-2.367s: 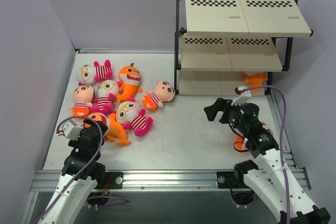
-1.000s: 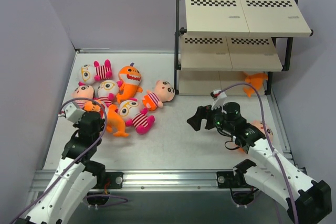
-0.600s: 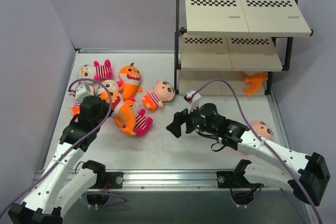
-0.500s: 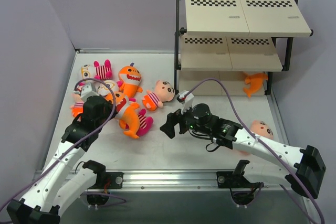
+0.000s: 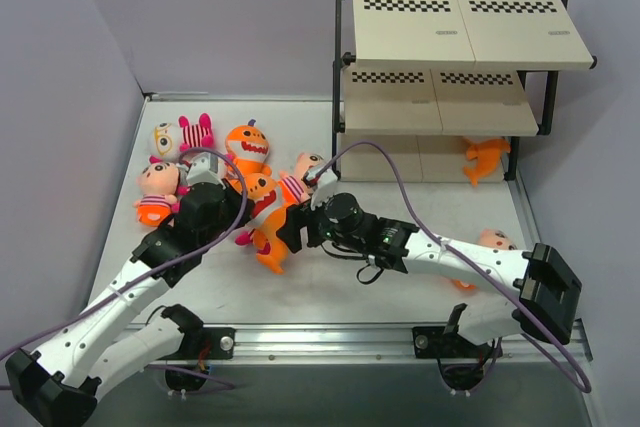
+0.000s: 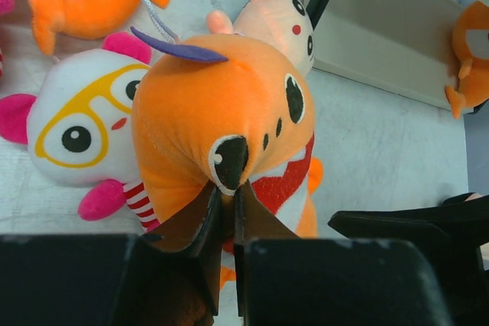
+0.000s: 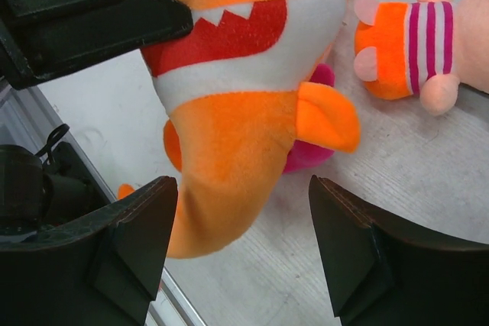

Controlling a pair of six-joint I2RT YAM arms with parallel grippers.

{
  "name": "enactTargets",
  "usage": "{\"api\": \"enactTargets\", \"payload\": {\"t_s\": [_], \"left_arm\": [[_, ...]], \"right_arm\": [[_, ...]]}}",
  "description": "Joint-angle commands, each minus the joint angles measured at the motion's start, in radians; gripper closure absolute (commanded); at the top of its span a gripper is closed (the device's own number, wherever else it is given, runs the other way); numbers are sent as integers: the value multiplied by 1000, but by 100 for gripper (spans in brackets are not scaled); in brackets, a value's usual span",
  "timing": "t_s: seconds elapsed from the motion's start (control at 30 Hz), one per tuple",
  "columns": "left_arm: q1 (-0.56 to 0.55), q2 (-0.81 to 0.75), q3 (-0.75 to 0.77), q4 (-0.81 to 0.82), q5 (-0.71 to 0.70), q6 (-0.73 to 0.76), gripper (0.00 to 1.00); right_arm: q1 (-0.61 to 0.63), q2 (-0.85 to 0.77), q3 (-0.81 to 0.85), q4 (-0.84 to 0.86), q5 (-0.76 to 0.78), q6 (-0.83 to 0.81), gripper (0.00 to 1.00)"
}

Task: Place and organize the stuffed toys onto the shelf
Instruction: Pass the stuffed toy from the left arm to the right

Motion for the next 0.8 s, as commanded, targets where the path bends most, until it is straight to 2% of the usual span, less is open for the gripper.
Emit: {"api": "enactTargets", "payload": {"t_s": [0.0, 0.3, 0.6, 0.77], "left_arm": [[-33, 3, 54, 109, -35, 21, 98], [-61, 12, 48, 173, -73, -3, 98], [-62, -60, -30, 268, -96, -36, 98], [-64, -98, -70, 325, -101, -54, 98]], "right_arm": [[19, 20, 57, 52, 37, 23, 30], [24, 40, 49, 47, 68, 75, 35], [9, -29, -17, 62, 93, 138, 36], [-42, -68, -78, 162, -48, 217, 35]]}}
